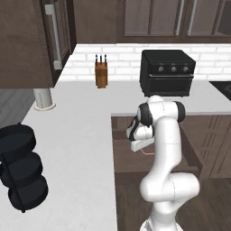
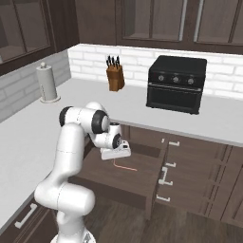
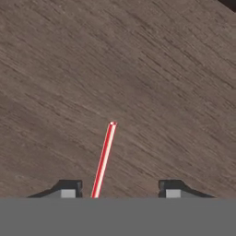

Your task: Take a straw from the drawer in front and place it inside the glass cup on the dining counter.

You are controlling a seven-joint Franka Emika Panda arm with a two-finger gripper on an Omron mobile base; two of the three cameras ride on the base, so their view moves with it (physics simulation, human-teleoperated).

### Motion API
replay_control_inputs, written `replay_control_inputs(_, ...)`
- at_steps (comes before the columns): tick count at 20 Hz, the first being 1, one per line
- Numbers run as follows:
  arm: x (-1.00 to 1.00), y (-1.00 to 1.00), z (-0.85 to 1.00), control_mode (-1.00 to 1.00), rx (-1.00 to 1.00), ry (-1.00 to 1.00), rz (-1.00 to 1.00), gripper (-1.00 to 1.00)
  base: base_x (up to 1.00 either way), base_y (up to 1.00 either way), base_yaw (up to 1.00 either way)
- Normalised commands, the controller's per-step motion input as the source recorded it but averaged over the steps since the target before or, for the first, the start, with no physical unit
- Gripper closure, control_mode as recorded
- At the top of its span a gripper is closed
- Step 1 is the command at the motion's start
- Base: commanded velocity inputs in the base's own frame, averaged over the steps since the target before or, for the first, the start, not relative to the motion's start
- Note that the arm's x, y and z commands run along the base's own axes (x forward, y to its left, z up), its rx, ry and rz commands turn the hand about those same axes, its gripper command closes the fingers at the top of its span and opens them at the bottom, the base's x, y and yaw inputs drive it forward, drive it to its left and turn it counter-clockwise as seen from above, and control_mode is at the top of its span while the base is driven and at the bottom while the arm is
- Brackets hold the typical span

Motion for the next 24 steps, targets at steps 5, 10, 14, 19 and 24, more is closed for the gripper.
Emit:
replay_control_inputs(5, -0.21, 0.00, -0.03, -1.00, 0.01, -0.01, 0.00, 1.00, 0.00, 0.00, 0.00)
replay_control_inputs(10, -0.10, -0.02, 0.01, -1.00, 0.03, 0.00, 0.00, 1.00, 0.00, 0.00, 0.00)
replay_control_inputs(14, -0.38, 0.00, 0.70, -1.00, 0.10, -0.03, 0.00, 1.00, 0.00, 0.00, 0.00)
replay_control_inputs(19, -0.36, 0.00, 1.00, -1.00, 0.13, -0.13, -0.04, 1.00, 0.00, 0.00, 0.00)
replay_control_inputs(24, -0.19, 0.00, 1.00, -1.00, 0.06, -0.08, -0.07, 1.00, 0.00, 0.00, 0.00)
